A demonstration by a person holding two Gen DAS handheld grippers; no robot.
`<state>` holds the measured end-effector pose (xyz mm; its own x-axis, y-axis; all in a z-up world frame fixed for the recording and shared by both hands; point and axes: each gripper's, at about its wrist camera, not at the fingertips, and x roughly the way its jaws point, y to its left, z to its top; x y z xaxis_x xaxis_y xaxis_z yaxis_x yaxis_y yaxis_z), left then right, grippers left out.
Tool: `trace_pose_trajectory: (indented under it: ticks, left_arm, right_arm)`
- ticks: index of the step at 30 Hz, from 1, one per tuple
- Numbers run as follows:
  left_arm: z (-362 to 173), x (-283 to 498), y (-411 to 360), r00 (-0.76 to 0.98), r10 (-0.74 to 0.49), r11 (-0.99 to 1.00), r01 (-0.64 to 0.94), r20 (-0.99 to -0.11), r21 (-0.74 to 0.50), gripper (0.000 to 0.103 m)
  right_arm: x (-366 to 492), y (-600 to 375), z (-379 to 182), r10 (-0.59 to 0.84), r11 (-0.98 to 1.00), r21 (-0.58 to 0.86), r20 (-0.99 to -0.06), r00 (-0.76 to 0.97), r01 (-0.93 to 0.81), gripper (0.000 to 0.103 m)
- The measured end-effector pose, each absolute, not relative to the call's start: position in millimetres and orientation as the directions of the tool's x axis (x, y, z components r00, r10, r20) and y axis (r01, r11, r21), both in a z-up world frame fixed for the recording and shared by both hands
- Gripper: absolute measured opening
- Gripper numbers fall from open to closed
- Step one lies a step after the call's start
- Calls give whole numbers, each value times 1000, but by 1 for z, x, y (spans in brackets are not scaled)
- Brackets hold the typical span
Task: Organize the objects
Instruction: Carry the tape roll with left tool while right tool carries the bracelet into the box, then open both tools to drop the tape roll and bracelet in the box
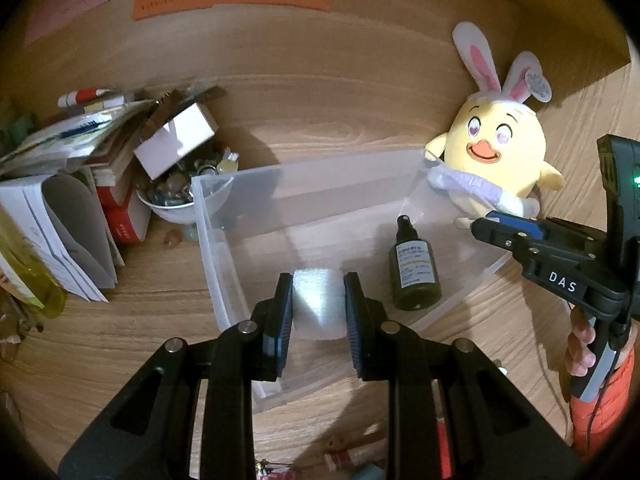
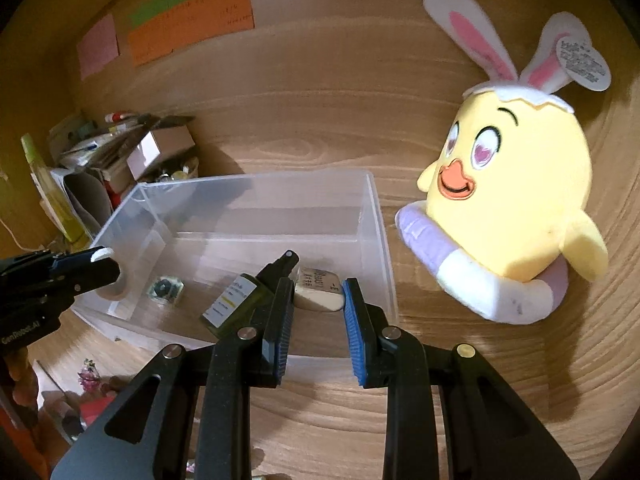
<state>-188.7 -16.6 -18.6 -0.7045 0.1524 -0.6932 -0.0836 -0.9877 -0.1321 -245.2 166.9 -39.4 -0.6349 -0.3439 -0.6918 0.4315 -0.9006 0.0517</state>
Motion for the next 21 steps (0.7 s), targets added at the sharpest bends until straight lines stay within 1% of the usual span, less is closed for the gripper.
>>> trace_pose_trajectory:
  ticks: [3, 13, 14, 16, 18, 20, 21]
  left_arm:
    - [-23, -191, -15, -689, 178, -984, -103, -702, -148, 24]
    - [-17, -187, -14, -690, 191, -981, -112, -698, -157, 25]
    - [-15, -186, -14, -693, 192, -981, -115, -695, -157, 26]
    - [-10, -181, -14, -704, 194, -981, -117, -683, -158, 31]
    - [-5, -177, -15, -716, 191, -981, -116, -671, -156, 38]
    - [1, -171, -16, -728, 188, -982, -115, -659, -153, 40]
    - [3, -169, -17, -731, 187, -982, -114, -656, -153, 43]
  right_arm:
    - [-247, 163, -44, -336, -901, 44, -702, -628, 433, 23]
    - [-247, 156, -49, -319, -900, 22, -714, -623, 435, 23]
    - [-247, 155, -48, -317, -900, 19, -715, -623, 436, 23]
    - [-246, 155, -48, -319, -898, 21, -718, -618, 439, 23]
    - [-245, 154, -47, -324, -896, 24, -718, -616, 443, 29]
    - [-241, 154, -44, -325, -894, 19, -714, -620, 447, 31]
    - [-240, 154, -43, -324, -894, 15, -713, -622, 448, 32]
